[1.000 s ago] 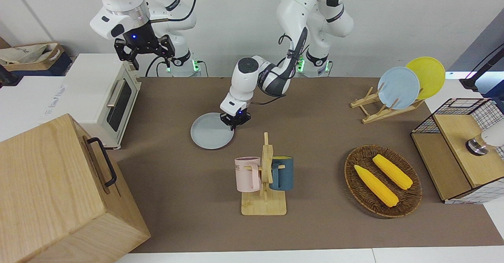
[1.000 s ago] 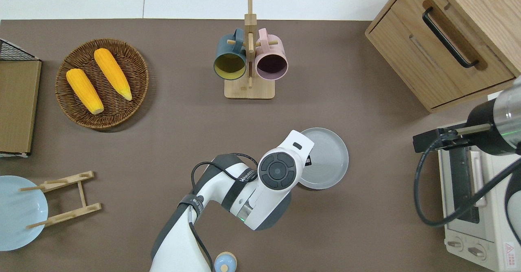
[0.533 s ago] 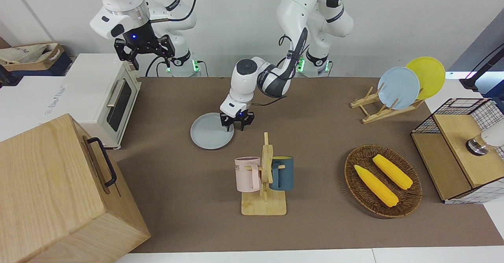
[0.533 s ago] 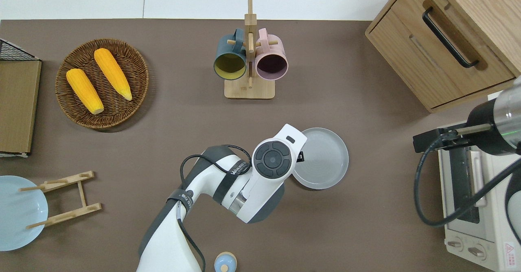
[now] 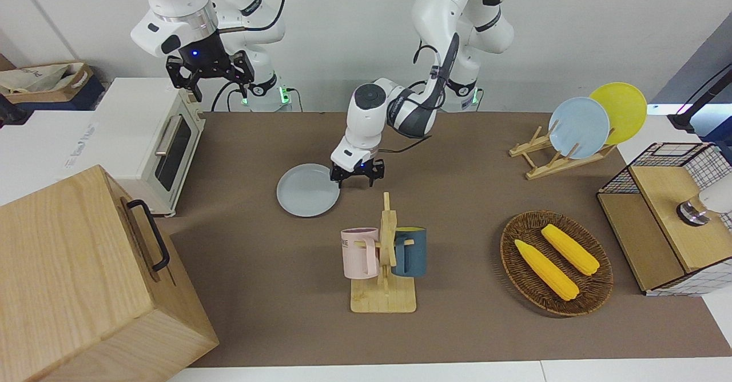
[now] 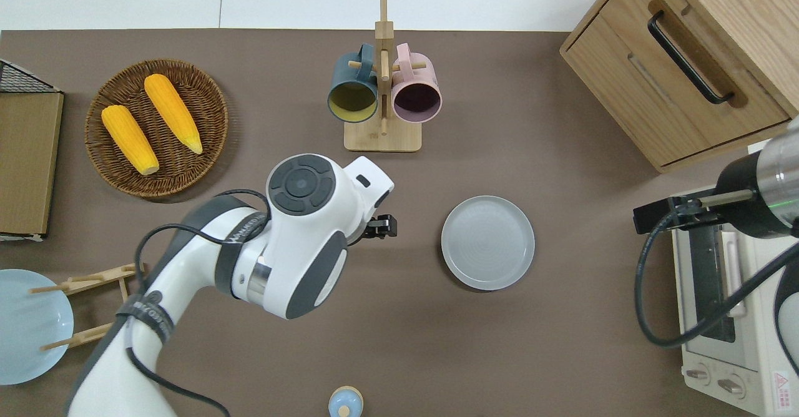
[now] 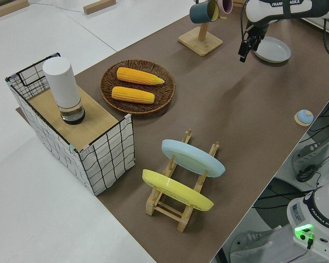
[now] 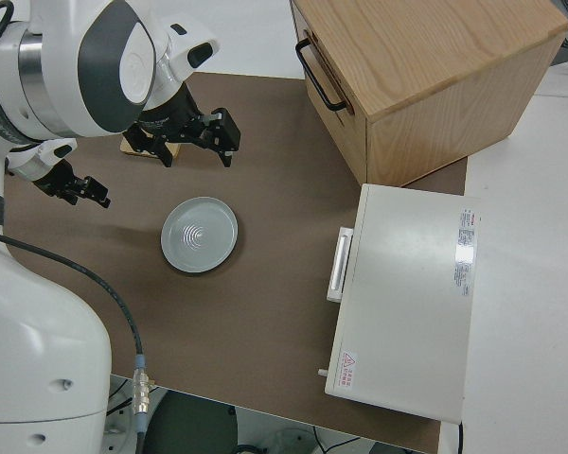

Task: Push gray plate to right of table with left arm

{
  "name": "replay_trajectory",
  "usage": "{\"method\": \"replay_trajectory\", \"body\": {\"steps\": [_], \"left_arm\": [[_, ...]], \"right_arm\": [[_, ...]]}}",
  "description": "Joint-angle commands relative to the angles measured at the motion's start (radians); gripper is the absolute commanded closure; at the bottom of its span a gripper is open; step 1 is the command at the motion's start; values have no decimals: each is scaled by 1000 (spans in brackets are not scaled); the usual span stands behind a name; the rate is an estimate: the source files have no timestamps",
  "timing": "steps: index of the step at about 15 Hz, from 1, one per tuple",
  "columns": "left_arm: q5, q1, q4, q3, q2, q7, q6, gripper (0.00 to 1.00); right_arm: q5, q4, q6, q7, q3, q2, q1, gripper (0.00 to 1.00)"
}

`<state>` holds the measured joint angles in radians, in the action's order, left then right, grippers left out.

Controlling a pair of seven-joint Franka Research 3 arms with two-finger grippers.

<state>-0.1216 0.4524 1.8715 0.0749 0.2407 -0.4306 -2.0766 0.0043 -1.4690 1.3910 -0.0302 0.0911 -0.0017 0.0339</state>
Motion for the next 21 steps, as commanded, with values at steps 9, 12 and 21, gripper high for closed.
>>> {"method": "replay_trajectory", "body": {"steps": [9, 12, 21], "left_arm": [[95, -187, 26, -13, -267, 150, 294, 9], [106, -192, -43, -105, -294, 275, 363, 9], [115, -196, -190, -330, -294, 674, 477, 9]], "right_arm": [[8, -1, -12, 3, 6, -8, -11, 17], [8, -1, -12, 3, 4, -8, -11, 17], [8, -1, -12, 3, 6, -8, -11, 17]]}}
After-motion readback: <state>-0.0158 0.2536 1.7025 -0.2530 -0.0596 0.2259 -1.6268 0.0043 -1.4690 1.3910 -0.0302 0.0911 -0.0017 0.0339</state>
